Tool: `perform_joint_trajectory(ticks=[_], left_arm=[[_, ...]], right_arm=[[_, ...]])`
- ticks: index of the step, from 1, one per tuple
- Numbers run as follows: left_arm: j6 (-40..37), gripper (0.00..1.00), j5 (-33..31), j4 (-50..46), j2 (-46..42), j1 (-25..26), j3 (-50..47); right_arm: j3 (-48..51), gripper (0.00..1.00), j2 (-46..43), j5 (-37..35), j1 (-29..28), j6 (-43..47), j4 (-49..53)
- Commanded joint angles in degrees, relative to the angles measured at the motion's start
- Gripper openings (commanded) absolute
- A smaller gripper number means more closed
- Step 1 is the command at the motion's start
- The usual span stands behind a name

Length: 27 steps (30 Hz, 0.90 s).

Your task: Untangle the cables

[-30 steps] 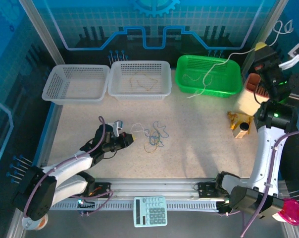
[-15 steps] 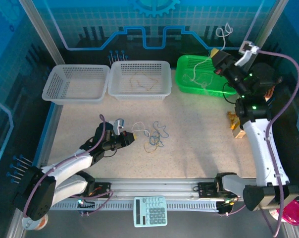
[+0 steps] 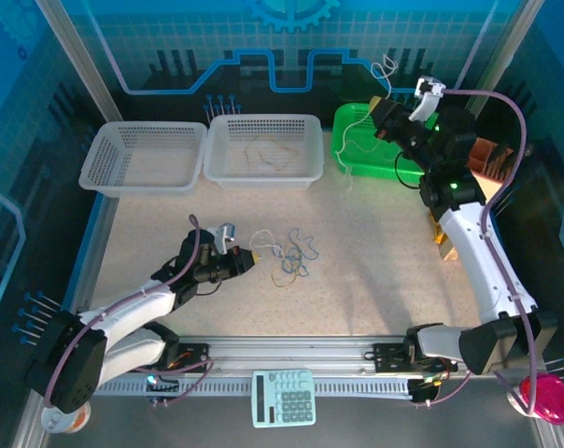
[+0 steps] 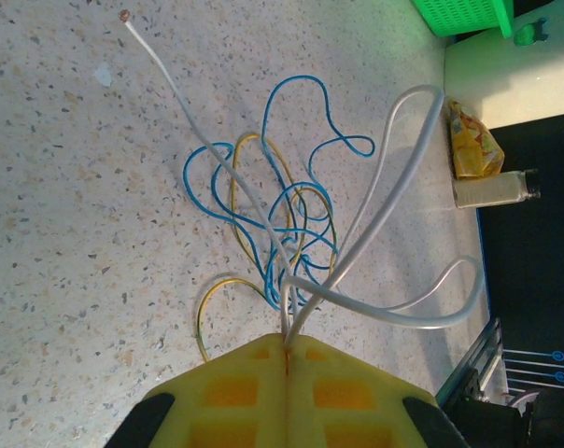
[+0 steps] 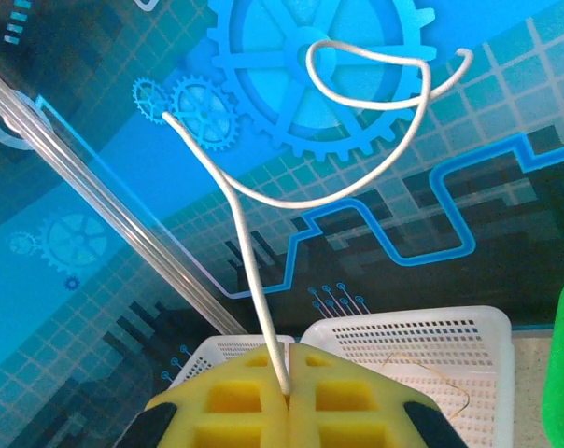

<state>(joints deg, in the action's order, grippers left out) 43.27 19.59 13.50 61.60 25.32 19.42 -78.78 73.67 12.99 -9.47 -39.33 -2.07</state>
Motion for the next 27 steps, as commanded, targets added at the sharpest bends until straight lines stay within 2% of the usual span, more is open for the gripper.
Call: perform_joint_trajectory(ticks=[1,8,17,22,27], left_arm=[[-1.37,0.00,1.41,-0.22,1.05,-0.40,0.74],[-0.38,0.00,1.80,0.83,1.50,-0.36,1.07],[0.75,0.00,2.98,0.65,2.44,-0.36,2.99],[1.04,0.00,3.69,0.47,2.82,-0.35,3.69],[1.14,0.00,3.49,-0.26,2.95,-0.37,4.00]], right_arm=[[-3.21,0.00,1.39,-3.03,-1.22,2.02,-0.29],[-6.92,0.00,6.74,-11.62,-2.07,4.80,-0.99],[-9.08,0.00,15.31,-26.17,-2.21,8.24,-8.04],[-12.68,0.00,20.07,-28.20,-1.87,8.81,-9.10],[-15.51,0.00,23.33,-26.58,-1.35,8.44,-9.45]])
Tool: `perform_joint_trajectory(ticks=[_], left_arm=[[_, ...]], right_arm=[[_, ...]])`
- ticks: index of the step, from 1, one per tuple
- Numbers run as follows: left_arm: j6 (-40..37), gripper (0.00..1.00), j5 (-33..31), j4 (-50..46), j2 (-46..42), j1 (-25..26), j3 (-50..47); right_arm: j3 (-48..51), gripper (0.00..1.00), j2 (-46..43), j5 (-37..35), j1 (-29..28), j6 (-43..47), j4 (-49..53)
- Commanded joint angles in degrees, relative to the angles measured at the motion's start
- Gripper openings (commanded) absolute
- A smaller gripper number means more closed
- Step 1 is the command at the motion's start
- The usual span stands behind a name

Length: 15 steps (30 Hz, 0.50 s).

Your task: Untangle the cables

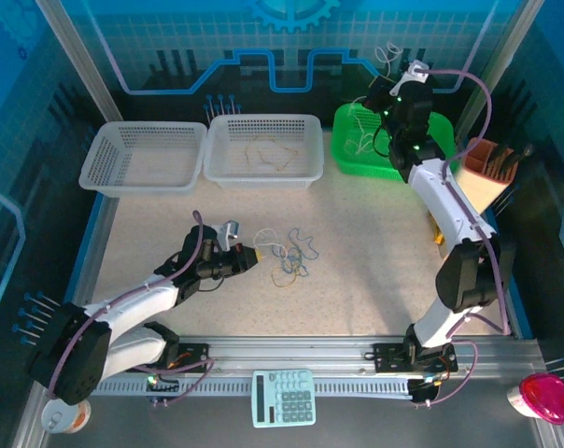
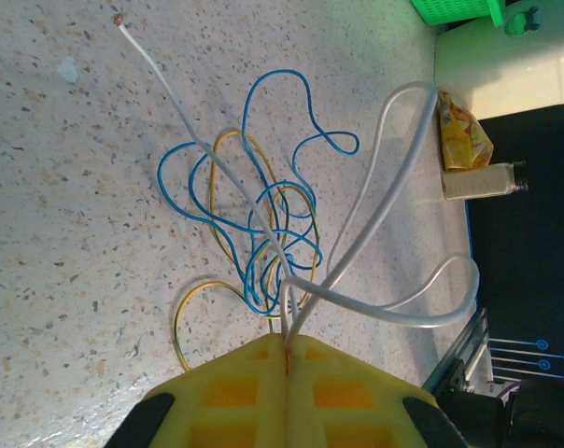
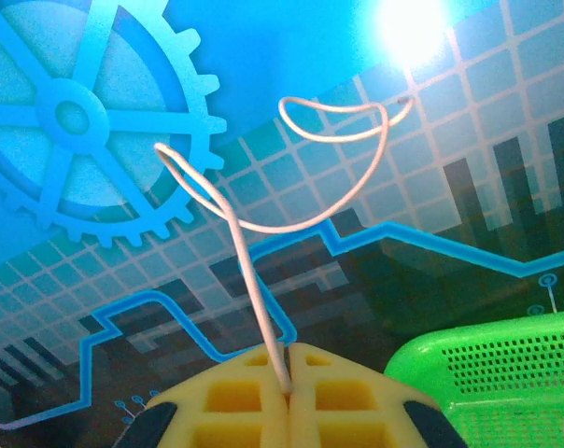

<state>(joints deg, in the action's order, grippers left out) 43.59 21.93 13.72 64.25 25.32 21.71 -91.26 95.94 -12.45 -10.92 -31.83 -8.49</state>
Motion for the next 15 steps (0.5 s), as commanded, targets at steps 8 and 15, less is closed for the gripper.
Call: perform_joint_trajectory(ticks=[8,15], left_arm=[[1.31,0.00,-0.95,-3.00,0.88,-0.36,1.82],[1.80,0.00,0.55,-2.87,-0.31,-0.35,0.73]], right_arm=[[-3.66,0.00,2.96,-0.91,0.89,1.53,-8.42],[-8.72,0.00,7.72,-1.79,0.98,4.71,-11.94]])
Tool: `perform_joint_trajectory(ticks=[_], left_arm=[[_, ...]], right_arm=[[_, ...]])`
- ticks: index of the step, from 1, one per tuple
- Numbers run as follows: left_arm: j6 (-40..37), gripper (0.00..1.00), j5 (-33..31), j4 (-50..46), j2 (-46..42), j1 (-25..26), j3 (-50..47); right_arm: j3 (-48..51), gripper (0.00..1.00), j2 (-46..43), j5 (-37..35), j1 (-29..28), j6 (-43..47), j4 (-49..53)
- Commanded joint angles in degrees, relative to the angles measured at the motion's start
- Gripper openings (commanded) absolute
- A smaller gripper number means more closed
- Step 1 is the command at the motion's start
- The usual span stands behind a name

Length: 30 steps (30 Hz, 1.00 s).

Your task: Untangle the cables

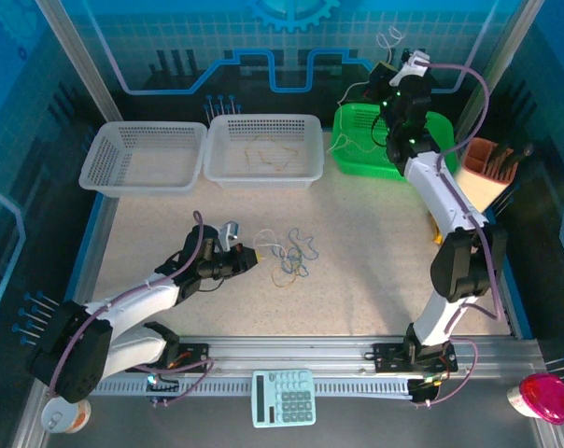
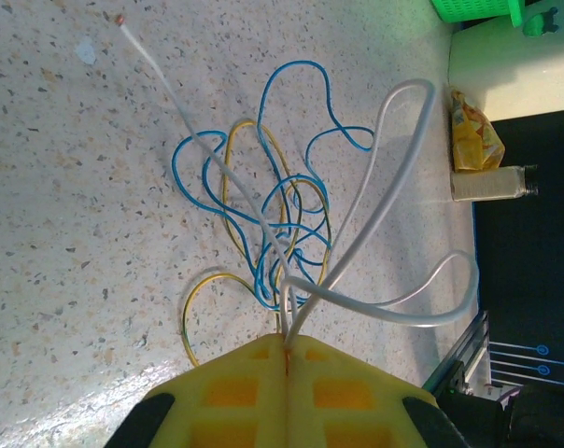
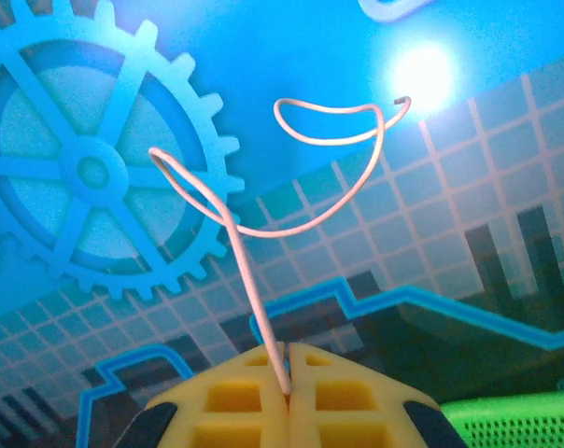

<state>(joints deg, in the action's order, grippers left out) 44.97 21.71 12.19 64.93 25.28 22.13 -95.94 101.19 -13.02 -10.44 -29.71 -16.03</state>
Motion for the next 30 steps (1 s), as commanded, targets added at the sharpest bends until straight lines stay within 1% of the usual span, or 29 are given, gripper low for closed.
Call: perform_joint_trajectory(ticks=[1,6,10,13,14,15,17,23,30], left_arm=[[0.38,0.00,0.71,-1.58,-1.75,-0.32,-0.12],[0.96,0.00,-1.61,-4.42,-8.40,-0.32,-3.88],[1.19,0.00,-3.60,-6.19,-11.80,-0.35,-4.53],[1.65,0.00,-3.54,-5.58,-11.85,-0.40,-3.96],[1.86,0.00,-3.46,-5.19,-11.63,-0.40,-3.62],[1.82,0.00,-3.35,-4.86,-11.36,-0.40,-3.31],[1.63,0.00,-3.18,-4.55,-10.65,-0.39,-2.50],[1.52,0.00,-1.69,-2.43,-8.51,-0.38,-0.52],[1.27,0.00,-2.18,-3.39,-10.11,-0.40,-0.66]], right_arm=[[-5.28,0.00,3.47,-1.50,0.51,3.24,-3.83],[-10.29,0.00,9.07,-2.21,1.76,4.33,-1.25],[-13.04,0.00,13.17,-2.28,2.90,4.10,1.57],[-14.39,0.00,15.68,-2.61,3.50,4.03,4.31],[-14.64,0.00,16.29,-2.40,3.59,4.84,4.82],[-15.28,0.00,16.73,-3.40,2.97,7.56,5.50],[-15.30,0.00,17.20,-3.62,2.87,7.75,6.93],[-11.57,0.00,16.35,-4.56,2.64,7.74,8.41],[-8.76,0.00,15.61,-5.54,2.88,8.20,8.88]])
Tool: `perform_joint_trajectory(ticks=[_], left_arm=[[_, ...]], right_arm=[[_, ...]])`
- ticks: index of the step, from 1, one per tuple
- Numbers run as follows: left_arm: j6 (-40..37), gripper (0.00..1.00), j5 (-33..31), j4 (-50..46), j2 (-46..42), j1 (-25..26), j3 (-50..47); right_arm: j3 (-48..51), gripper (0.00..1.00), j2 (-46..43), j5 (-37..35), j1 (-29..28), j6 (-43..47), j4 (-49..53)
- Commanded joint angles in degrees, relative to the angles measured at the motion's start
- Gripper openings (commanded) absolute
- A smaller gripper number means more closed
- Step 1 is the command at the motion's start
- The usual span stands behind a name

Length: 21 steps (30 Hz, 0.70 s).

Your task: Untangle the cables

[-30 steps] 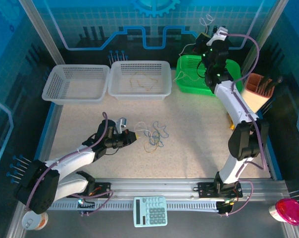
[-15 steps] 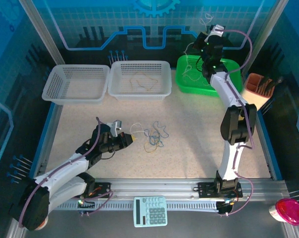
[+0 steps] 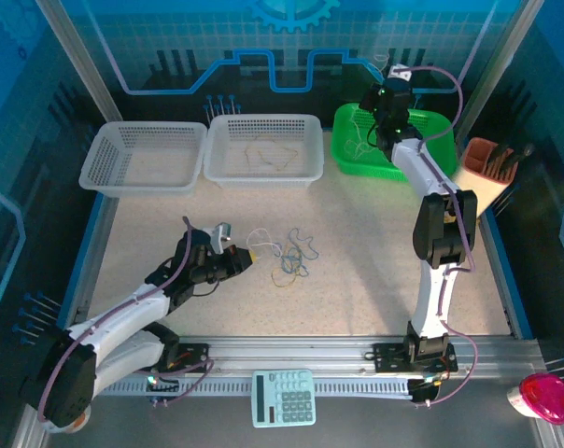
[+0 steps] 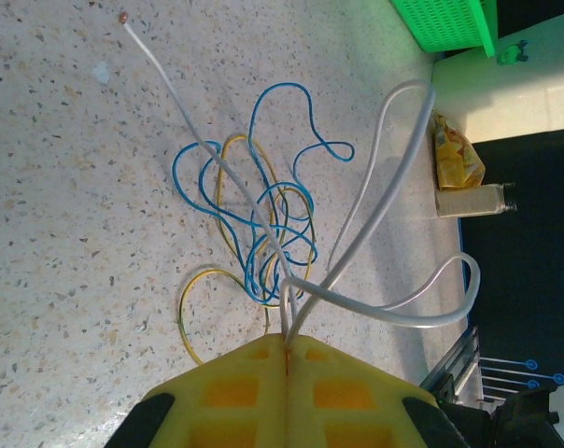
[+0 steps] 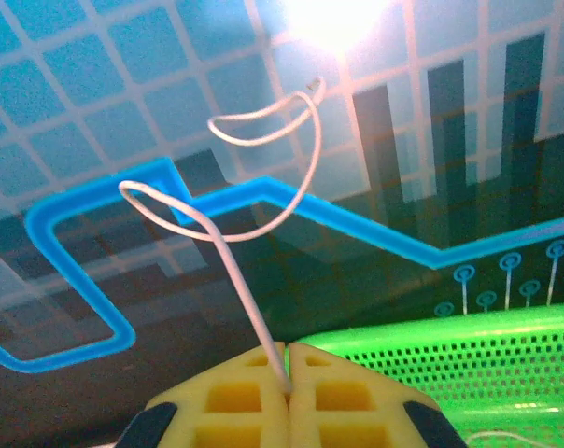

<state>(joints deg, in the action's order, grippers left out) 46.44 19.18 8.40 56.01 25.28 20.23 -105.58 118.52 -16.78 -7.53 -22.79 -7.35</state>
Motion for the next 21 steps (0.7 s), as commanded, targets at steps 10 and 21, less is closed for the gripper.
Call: perform_joint_trajectory(ticks=[10,21], left_arm=[[-0.07,0.00,-0.10,0.74,-1.56,-0.40,1.30],[0.92,0.00,-1.44,-2.40,-7.41,-0.38,-1.26]], right_arm=[[7.37,0.00,-2.08,-0.65,0.53,-2.50,1.58],[16.00,0.00,-2.86,-2.22,0.53,-4.51,4.28]])
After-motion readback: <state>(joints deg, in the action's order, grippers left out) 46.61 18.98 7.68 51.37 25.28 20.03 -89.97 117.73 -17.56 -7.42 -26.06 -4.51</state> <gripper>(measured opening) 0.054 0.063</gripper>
